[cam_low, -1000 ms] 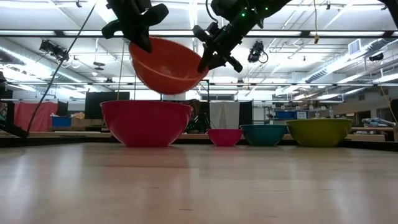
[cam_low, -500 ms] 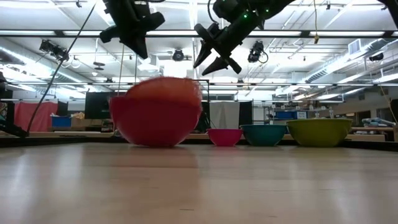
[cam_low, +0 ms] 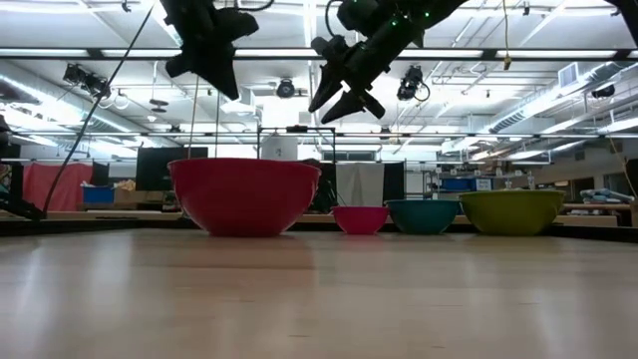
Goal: Nest bowls inside each other
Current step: Stack the green bowl on top of the orange bowl
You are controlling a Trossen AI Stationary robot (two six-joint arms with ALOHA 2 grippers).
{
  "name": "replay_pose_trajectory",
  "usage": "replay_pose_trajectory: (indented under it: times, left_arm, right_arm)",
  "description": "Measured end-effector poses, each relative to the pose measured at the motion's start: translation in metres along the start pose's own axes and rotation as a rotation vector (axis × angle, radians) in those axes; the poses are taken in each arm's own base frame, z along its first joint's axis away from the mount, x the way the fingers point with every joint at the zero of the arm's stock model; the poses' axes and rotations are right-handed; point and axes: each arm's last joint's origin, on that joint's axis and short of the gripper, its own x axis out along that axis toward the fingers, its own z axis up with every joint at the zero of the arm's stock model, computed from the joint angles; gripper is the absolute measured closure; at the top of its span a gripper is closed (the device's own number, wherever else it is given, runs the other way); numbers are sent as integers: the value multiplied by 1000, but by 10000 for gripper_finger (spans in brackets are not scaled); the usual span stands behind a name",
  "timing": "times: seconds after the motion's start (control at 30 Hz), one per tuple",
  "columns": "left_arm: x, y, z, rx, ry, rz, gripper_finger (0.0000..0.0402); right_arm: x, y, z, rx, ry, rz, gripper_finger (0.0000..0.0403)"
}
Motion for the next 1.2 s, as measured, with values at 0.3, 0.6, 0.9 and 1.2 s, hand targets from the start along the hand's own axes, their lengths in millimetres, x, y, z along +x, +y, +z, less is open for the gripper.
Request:
replay_pose_trajectory:
  times: [0.3,0.6,0.9,1.2]
  left_arm:
    - [38,3,-41,86,142,-18,401]
    - [35,3,-42,25,91,-102,401]
    - [-1,14,-34,76,-90,-173,401]
    - [12,24,-47,47,-131,-167,401]
  right_arm:
    - [35,-8,-19,-65,107,-18,232]
    - [49,-5,-26,-84,137,-1,232]
    - [-30,-18,-11,-156,143,-166,232]
    - [-82,-68,-62,-124,191,-425,232]
